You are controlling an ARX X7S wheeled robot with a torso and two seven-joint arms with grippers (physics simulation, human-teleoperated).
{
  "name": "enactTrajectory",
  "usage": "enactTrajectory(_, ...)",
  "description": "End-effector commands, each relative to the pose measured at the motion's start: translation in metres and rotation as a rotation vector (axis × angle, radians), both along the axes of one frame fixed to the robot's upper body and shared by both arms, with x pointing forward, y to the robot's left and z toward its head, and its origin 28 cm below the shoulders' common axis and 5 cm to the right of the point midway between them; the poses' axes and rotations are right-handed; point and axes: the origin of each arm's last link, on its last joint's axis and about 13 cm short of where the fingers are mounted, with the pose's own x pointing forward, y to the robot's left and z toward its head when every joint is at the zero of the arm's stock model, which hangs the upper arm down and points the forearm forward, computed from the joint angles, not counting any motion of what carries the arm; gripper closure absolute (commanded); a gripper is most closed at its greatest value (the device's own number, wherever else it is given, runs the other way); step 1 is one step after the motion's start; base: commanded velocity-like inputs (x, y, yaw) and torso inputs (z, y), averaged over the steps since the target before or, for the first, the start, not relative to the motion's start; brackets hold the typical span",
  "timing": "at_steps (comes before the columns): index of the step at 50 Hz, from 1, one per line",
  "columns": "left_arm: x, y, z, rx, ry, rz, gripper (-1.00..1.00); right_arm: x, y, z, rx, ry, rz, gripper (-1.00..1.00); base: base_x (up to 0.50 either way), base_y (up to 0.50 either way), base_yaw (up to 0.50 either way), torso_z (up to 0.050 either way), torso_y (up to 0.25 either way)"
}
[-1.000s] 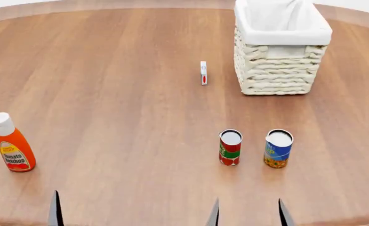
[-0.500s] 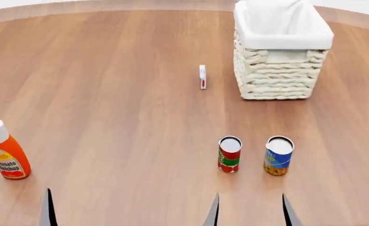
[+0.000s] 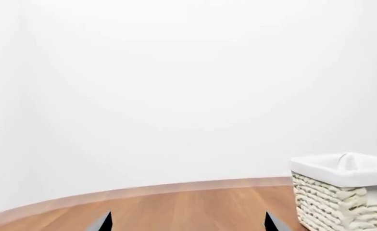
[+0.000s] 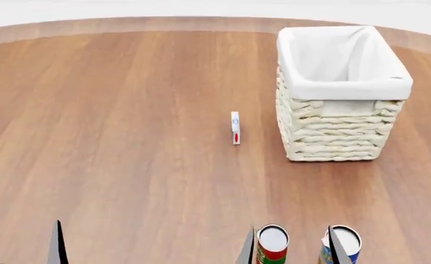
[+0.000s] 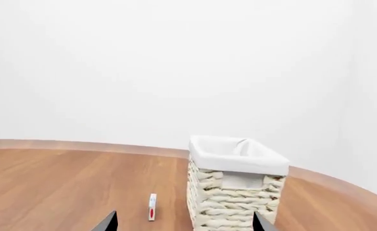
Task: Pick up the ketchup, and put it in the basket.
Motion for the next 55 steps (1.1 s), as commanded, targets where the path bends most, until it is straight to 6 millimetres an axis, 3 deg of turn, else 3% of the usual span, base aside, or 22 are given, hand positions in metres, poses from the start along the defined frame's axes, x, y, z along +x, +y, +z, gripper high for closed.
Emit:
enactTrajectory(1, 0.0003, 0.0001, -0.0015, 0.008, 0.001, 0.002, -1.0, -0.0001, 0.0002, -0.0003, 0.0, 0.001, 0.003, -1.0, 0.5, 0.0, 0.0, 0.0, 0.0)
enactTrajectory(39, 0.0, -0.0001, -0.0057, 0.029, 0.01, -0.007, -1.0, -0.0002, 0.0046, -0.0029, 0.042, 0.044, 0.063, -1.0, 0.5, 0.0, 0.0, 0.0, 0.0)
enactTrajectory(55, 0.0015, -0.0003, -0.0079, 0.04, 0.014, -0.001, -1.0, 0.0, 0.0051, -0.0057, 0.017, 0.039, 0.067, -1.0, 0.0, 0.0, 0.0, 0.0, 0.001)
